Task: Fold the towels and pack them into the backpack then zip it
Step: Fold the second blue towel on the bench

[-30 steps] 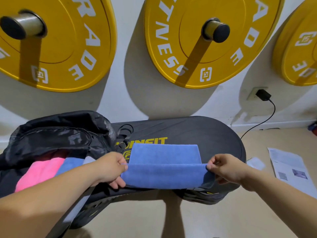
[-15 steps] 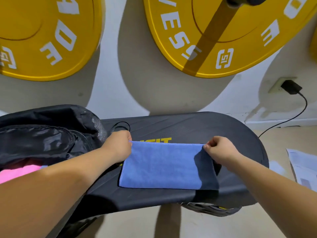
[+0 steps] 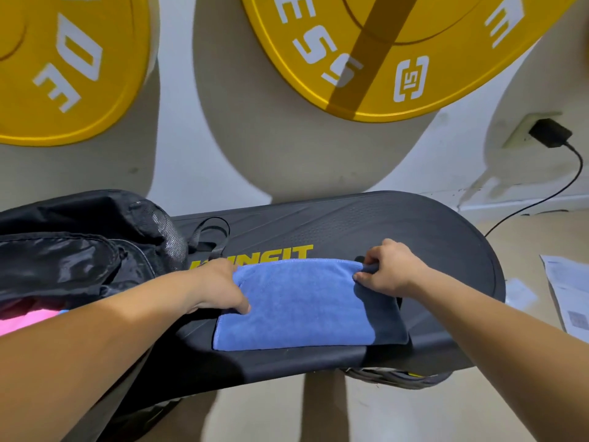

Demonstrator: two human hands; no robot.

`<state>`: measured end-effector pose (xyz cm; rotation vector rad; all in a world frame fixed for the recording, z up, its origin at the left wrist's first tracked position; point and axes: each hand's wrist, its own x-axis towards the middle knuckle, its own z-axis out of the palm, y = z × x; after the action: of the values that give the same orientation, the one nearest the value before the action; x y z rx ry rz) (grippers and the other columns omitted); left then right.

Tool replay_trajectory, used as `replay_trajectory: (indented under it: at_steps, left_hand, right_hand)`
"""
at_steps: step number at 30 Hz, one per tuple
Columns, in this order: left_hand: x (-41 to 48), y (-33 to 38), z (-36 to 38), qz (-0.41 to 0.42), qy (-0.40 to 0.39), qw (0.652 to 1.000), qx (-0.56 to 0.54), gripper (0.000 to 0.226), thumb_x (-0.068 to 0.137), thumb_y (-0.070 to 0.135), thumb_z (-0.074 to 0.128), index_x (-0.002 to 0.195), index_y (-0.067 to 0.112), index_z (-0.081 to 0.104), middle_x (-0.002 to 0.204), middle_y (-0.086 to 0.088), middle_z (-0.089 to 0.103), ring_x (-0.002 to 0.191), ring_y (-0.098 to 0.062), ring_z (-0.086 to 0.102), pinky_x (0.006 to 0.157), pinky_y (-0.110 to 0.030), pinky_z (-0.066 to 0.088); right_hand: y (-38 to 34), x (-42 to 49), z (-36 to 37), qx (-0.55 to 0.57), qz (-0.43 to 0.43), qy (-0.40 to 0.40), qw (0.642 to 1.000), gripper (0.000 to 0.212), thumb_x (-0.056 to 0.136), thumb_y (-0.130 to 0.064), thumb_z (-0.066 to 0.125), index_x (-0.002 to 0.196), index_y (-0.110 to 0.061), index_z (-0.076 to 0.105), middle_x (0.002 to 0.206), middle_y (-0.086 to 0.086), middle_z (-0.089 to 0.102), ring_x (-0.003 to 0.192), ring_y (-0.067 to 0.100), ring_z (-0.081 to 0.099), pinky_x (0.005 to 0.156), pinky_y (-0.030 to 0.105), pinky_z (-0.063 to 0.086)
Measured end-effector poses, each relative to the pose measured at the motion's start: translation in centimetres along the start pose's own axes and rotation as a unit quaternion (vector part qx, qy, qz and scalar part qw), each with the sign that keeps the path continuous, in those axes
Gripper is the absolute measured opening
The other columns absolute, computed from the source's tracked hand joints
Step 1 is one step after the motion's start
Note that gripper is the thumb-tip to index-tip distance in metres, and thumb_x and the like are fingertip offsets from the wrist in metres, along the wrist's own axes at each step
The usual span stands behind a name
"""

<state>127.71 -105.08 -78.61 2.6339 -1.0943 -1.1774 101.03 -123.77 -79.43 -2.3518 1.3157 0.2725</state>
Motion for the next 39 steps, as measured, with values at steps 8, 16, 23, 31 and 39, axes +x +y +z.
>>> replay_trajectory:
  at_steps: [8, 16, 23, 31, 39]
  left_hand:
    - [-0.5, 0.9, -2.4, 0.023, 0.097, 0.985, -0.14, 0.009, 0.079, 0.011, 0.067, 0.083, 0.012, 0.059, 0.08, -0.002, 0.065, 0.069, -0.019, 0.057, 0.059, -0.026, 0.044]
    - [2.4, 5.3, -8.2, 0.169, 0.292, 0.941, -0.001, 0.016, 0.088, 0.02, 0.072, 0.103, 0.02, 0.065, 0.088, 0.0, 0.064, 0.083, -0.025, 0.059, 0.069, -0.027, 0.038]
    - [1.7, 5.8, -6.1, 0.21, 0.32, 0.919, 0.088, 0.046, 0.088, 0.012, 0.066, 0.133, 0.014, 0.06, 0.135, -0.012, 0.057, 0.124, -0.032, 0.054, 0.104, -0.04, 0.045]
    - [-6.6, 2.2, 4.4, 0.359, 0.085, 0.9, 0.234, 0.031, 0.088, 0.055, 0.053, 0.098, 0.027, 0.062, 0.101, 0.009, 0.057, 0.095, -0.015, 0.056, 0.083, -0.037, 0.051]
    - [-6.5, 1.8, 7.1, 0.36, 0.076, 0.869, 0.33, 0.019, 0.098, 0.032, 0.045, 0.104, 0.017, 0.056, 0.112, -0.004, 0.05, 0.107, -0.025, 0.048, 0.082, -0.045, 0.049]
  right_hand:
    - [-0.3, -1.0, -0.9, 0.274, 0.036, -0.032, 0.96, 0.035, 0.069, -0.007, 0.081, 0.097, -0.01, 0.059, 0.083, 0.004, 0.06, 0.066, 0.021, 0.057, 0.047, 0.026, 0.046]
    - [-1.9, -2.9, -0.1, 0.399, 0.047, -0.279, 0.872, 0.03, 0.073, -0.003, 0.085, 0.095, -0.005, 0.066, 0.068, 0.011, 0.061, 0.058, 0.022, 0.055, 0.05, 0.027, 0.046]
    - [-4.7, -4.2, 2.0, 0.333, 0.079, -0.29, 0.894, 0.047, 0.091, -0.05, 0.067, 0.1, -0.004, 0.062, 0.062, 0.006, 0.06, 0.047, 0.018, 0.054, 0.05, 0.027, 0.05]
    - [-2.9, -4.5, 1.0, -0.04, -0.028, -0.025, 0.999, 0.059, 0.09, -0.067, 0.052, 0.064, -0.013, 0.05, 0.062, -0.005, 0.053, 0.068, 0.025, 0.057, 0.059, 0.028, 0.043]
    - [-5.9, -6.7, 2.7, -0.014, -0.246, -0.086, 0.965, 0.044, 0.07, -0.061, 0.077, 0.086, -0.024, 0.06, 0.087, -0.011, 0.059, 0.084, 0.01, 0.057, 0.075, 0.035, 0.053]
